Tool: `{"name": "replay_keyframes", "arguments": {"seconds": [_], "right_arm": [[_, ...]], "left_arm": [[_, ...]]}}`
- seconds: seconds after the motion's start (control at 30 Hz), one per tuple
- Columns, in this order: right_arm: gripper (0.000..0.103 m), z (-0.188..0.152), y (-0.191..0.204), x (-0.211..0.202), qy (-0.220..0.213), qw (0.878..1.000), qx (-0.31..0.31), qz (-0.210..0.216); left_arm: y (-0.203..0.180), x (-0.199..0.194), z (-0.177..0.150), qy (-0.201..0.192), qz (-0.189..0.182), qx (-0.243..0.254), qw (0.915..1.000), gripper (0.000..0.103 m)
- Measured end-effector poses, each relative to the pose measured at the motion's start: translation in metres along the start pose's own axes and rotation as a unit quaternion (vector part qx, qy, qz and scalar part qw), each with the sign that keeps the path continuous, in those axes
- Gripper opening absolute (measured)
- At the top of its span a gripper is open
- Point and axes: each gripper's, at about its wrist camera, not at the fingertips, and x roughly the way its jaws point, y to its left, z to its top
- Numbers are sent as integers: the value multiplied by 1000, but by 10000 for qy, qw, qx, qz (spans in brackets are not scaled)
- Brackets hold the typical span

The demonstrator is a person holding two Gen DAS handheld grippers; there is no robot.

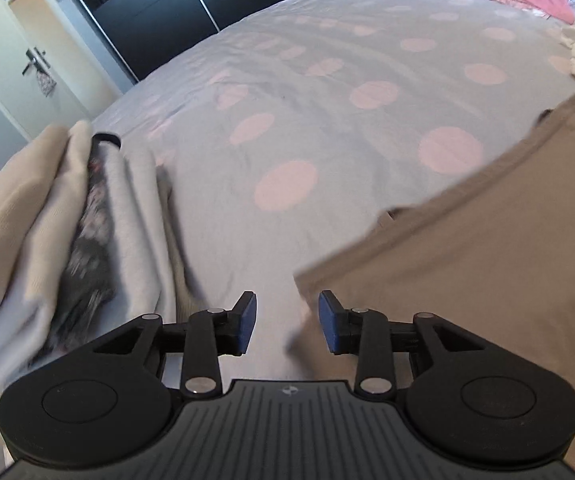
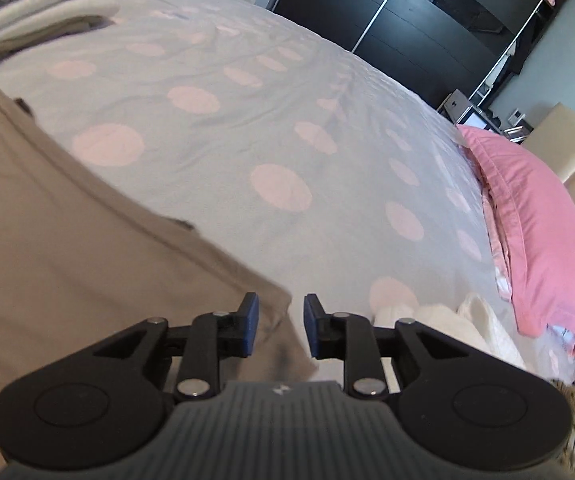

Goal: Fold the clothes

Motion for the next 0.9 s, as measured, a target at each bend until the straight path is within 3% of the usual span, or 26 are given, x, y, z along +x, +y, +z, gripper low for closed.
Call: {"name": "replay_keyframes", "arguments": {"seconds": [0.37,0.53,0.73,0.9], "right_arm": [[32,-65,32,-116,263,9961,39,844],[33,-101,44,-153,302,9928,273,1126],[33,-134,58,-151,391,9936,235,1037],[32,-137,52,-131,404,9910,544,1153]], "left_arm": [[-43,-101,-82,242,-765,161,9966,32],[-77,-117,-114,346,-766,462,9954,38],[-102,-112,-133,208,-587,755,9952,38],[-108,-92,-143,303,-622,930,9933,38]]}}
